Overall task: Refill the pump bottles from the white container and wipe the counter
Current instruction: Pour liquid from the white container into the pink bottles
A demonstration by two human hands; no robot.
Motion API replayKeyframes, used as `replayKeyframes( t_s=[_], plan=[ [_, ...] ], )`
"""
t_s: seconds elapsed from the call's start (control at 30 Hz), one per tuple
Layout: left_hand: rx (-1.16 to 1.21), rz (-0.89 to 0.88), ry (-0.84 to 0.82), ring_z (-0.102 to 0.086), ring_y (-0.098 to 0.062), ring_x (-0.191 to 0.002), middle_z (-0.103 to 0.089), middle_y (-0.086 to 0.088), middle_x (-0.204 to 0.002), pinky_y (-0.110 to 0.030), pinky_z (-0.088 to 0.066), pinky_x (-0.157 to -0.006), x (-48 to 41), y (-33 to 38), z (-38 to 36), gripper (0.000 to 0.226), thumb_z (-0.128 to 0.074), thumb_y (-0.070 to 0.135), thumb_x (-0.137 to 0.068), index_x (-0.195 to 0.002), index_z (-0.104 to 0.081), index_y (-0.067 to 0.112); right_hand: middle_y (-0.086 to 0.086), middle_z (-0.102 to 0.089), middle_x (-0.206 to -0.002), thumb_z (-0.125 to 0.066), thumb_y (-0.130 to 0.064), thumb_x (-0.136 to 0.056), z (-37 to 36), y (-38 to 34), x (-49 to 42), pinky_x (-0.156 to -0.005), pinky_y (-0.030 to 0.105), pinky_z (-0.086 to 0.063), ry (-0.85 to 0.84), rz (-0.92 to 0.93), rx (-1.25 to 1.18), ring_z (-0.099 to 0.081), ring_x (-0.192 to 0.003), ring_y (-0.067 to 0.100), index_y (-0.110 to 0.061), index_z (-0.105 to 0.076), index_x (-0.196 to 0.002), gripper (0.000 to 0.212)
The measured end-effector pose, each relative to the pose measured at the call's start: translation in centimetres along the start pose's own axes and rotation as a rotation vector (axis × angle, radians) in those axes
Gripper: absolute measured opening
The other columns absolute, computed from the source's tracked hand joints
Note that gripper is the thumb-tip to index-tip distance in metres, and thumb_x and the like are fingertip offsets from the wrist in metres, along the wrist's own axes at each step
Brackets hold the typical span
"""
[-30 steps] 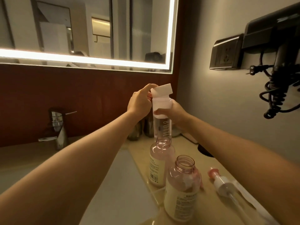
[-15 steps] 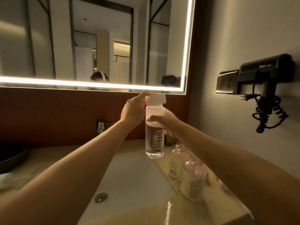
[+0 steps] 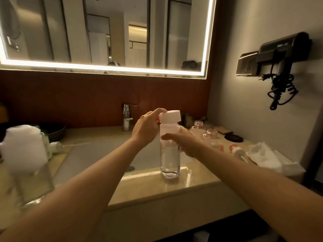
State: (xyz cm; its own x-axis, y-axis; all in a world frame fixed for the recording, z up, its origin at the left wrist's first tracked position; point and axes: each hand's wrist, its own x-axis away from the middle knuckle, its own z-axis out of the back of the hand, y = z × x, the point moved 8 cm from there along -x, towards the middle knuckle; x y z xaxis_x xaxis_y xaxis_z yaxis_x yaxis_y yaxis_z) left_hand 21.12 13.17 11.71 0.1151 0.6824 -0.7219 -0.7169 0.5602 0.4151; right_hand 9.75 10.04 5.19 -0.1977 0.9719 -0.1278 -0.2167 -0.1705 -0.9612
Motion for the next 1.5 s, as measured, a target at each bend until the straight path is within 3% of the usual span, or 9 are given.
replayKeyframes(
  t_s=[0.3,0.53,0.67,0.83,0.93,1.0,1.13,1.23,1.5],
  plan=[
    [-0.003,-0.037,0.006,-0.06,-0.023,-0.096,-0.063,-0.008,-0.113,-0.036,-0.055,-0.077,1.4,1.1,0.0,0.035,-0.05,0.005,-0.091,-0.124,-0.053,0.017,0.006,-0.052,-0.119,-0.075,-0.027,-0.075,0.1,0.8,1.7,-0.094,0.048,-0.046,-0.007,0.019,0.024,-0.053,-0.111,0.024,-0.02,-0.036,-0.13,0.068],
    [-0.013,-0.052,0.006,-0.06,-0.024,-0.094,-0.063,-0.008,-0.111,-0.041,-0.055,-0.074,1.5,1.1,-0.3,0.035,-0.05,0.006,-0.092,-0.124,-0.053,0.02,0.009,-0.03,-0.149,-0.07,-0.031,-0.076,2.6,-0.3,3.1,-0.107,0.05,-0.027,-0.111,0.012,0.046,-0.033,-0.134,0.032,-0.02,-0.007,-0.148,0.096],
    [-0.017,-0.025,-0.004,-0.06,-0.019,-0.094,-0.062,-0.004,-0.113,-0.035,-0.055,-0.074,1.3,0.5,-0.4,0.042,-0.051,0.004,-0.091,-0.128,-0.05,0.024,0.005,-0.028,-0.15,-0.057,-0.05,-0.08,5.0,-2.6,3.5,-0.106,0.049,-0.032,0.033,0.133,-0.013,-0.033,-0.134,0.028,-0.027,-0.016,-0.146,0.08],
    [0.347,0.185,0.003,-0.061,-0.02,-0.092,-0.062,-0.006,-0.103,-0.034,-0.053,-0.082,3.1,-1.4,-1.4,0.044,-0.054,0.013,-0.091,-0.133,-0.042,0.017,0.004,-0.052,-0.127,-0.038,-0.055,-0.09,6.4,-6.1,2.9,-0.09,0.034,-0.043,0.197,0.205,0.094,-0.051,-0.112,0.02,-0.015,-0.042,-0.131,0.057],
    [0.396,0.288,-0.19,-0.054,-0.021,-0.11,-0.055,-0.005,-0.119,-0.042,-0.047,-0.093,6.1,-2.6,-4.2,0.063,-0.059,0.047,-0.084,-0.135,-0.035,0.021,0.002,-0.058,-0.107,-0.042,-0.058,-0.087,6.0,-8.3,2.5,-0.079,0.027,-0.047,0.219,0.267,0.34,-0.056,-0.099,0.019,-0.012,-0.05,-0.119,0.056],
    [0.417,0.338,-0.247,-0.049,-0.02,-0.115,-0.049,-0.005,-0.128,-0.043,-0.044,-0.096,7.2,-2.8,-5.5,0.082,-0.062,0.06,-0.074,-0.138,-0.028,0.024,0.003,-0.058,-0.109,-0.043,-0.06,-0.085,5.1,-9.9,2.4,-0.079,0.026,-0.046,0.195,0.314,0.546,-0.055,-0.099,0.017,-0.011,-0.051,-0.121,0.062],
    [0.554,0.381,-0.185,-0.052,-0.021,-0.109,-0.048,-0.008,-0.126,-0.035,-0.048,-0.088,6.5,-1.3,-6.9,0.082,-0.073,0.036,-0.073,-0.136,-0.023,0.021,0.005,-0.054,-0.127,-0.047,-0.066,-0.079,3.3,-11.9,2.3,-0.083,0.029,-0.041,0.143,0.341,0.833,-0.051,-0.111,0.019,-0.011,-0.047,-0.128,0.074],
    [0.556,0.426,-0.076,-0.052,-0.022,-0.106,-0.049,-0.005,-0.119,-0.04,-0.05,-0.089,6.0,-1.0,-7.1,0.08,-0.077,0.029,-0.071,-0.133,-0.027,0.017,0.007,-0.057,-0.121,-0.055,-0.063,-0.076,2.6,-11.6,2.2,-0.08,0.028,-0.044,0.105,0.31,0.971,-0.054,-0.106,0.019,-0.008,-0.052,-0.121,0.072],
    [0.487,0.44,0.041,-0.052,-0.018,-0.094,-0.049,-0.002,-0.105,-0.024,-0.049,-0.069,6.3,-1.7,-8.0,0.073,-0.081,0.021,-0.067,-0.123,-0.034,0.014,0.006,-0.06,-0.106,-0.061,-0.042,-0.084,2.3,-10.4,1.9,-0.076,0.026,-0.047,0.074,0.274,0.893,-0.054,-0.09,0.015,-0.008,-0.06,-0.11,0.043]
  ],
)
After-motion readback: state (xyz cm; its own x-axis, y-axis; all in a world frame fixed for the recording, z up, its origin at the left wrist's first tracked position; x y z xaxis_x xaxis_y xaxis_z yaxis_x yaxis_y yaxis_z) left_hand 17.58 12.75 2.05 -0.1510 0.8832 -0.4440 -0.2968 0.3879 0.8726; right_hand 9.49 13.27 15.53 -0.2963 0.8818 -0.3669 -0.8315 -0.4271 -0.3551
